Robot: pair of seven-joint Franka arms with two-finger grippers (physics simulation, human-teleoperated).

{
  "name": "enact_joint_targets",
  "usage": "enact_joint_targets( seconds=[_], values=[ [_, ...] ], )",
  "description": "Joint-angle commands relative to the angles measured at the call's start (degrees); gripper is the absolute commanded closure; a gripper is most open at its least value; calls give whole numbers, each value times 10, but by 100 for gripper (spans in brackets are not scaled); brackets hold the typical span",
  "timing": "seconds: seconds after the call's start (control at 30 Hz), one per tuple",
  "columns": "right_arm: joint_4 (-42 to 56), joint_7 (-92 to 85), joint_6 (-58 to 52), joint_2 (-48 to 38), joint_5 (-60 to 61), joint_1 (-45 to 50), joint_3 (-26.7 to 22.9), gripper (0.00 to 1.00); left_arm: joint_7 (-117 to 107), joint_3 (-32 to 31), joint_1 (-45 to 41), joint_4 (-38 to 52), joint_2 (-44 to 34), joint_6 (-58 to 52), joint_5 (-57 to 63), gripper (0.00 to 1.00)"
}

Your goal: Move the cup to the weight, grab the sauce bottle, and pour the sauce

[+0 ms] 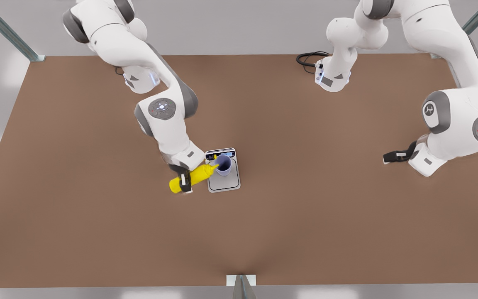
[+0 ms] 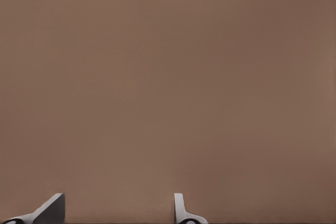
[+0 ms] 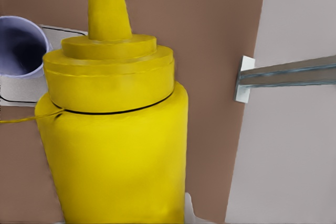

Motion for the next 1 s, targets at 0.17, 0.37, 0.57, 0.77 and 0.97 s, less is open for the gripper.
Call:
enact_joint_targets(
  seconds=[0.17, 0.37, 0.57, 0.77, 0.97],
  values=[
    [3, 0, -27, 12, -162, 46, -1, 41, 13, -183, 159, -44, -97, -17, 41, 0],
    [-5, -1, -39, 40, -272, 59, -2, 41, -28, -227, 177, 121, -5, -99, 66, 0],
    [-21, -1, -39, 55, -367, 75, -2, 41, -35, -218, 156, 161, 15, -122, 70, 0],
    [-21, 18, -39, 97, -412, 89, -4, 41, -37, -218, 156, 159, 20, -118, 70, 0],
    [-52, 19, -37, 86, -416, 90, -4, 41, -37, -218, 156, 159, 19, -120, 66, 0]
  ],
)
